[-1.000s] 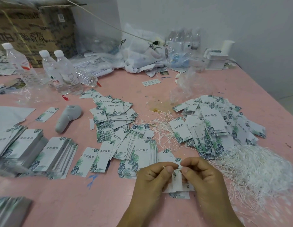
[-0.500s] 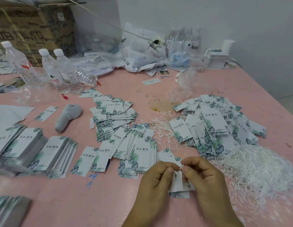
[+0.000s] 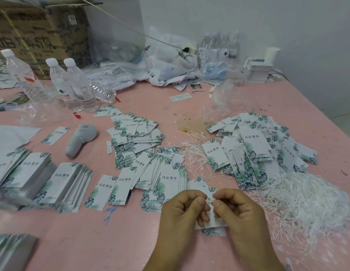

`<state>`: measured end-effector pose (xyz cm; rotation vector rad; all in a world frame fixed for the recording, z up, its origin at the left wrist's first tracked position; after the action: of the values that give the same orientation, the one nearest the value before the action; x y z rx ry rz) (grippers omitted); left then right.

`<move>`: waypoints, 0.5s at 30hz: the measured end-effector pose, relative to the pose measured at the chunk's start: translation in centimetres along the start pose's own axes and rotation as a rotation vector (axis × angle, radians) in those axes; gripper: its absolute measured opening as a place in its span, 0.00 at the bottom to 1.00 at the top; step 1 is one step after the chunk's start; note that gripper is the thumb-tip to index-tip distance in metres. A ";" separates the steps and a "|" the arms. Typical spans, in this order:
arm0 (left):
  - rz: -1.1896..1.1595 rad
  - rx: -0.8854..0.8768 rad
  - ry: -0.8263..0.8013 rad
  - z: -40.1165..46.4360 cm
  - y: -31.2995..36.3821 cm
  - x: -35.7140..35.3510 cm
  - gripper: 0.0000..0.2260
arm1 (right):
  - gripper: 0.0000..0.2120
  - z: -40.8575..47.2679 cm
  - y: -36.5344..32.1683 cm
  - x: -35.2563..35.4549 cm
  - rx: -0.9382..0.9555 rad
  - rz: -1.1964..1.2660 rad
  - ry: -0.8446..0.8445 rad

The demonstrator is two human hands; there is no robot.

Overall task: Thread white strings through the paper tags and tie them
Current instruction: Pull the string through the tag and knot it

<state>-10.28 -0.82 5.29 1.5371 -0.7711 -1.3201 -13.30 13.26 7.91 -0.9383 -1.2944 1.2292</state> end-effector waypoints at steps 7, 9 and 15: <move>-0.057 0.044 -0.032 -0.1 -0.2 -0.5 0.06 | 0.18 -0.2 0.3 -0.5 0.021 -0.013 -0.039; -0.070 0.044 -0.023 -0.1 -0.3 -0.4 0.06 | 0.18 -0.3 0.3 -0.5 0.026 -0.023 -0.038; -0.082 0.036 -0.008 0.1 -0.4 -0.2 0.06 | 0.20 -0.3 0.2 -0.5 0.039 -0.062 -0.021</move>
<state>-10.43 -0.49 5.02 1.6077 -0.7474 -1.3803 -12.96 12.87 7.58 -0.8531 -1.3020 1.2146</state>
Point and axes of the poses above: each hand's wrist, its own z-axis towards the middle knuckle, its own x-axis out of the back of the hand, y = z × x, the point moved 7 cm from there along z, towards the middle knuckle, and after that the axes turned 8 degrees about -z, right-handed, at the moved point
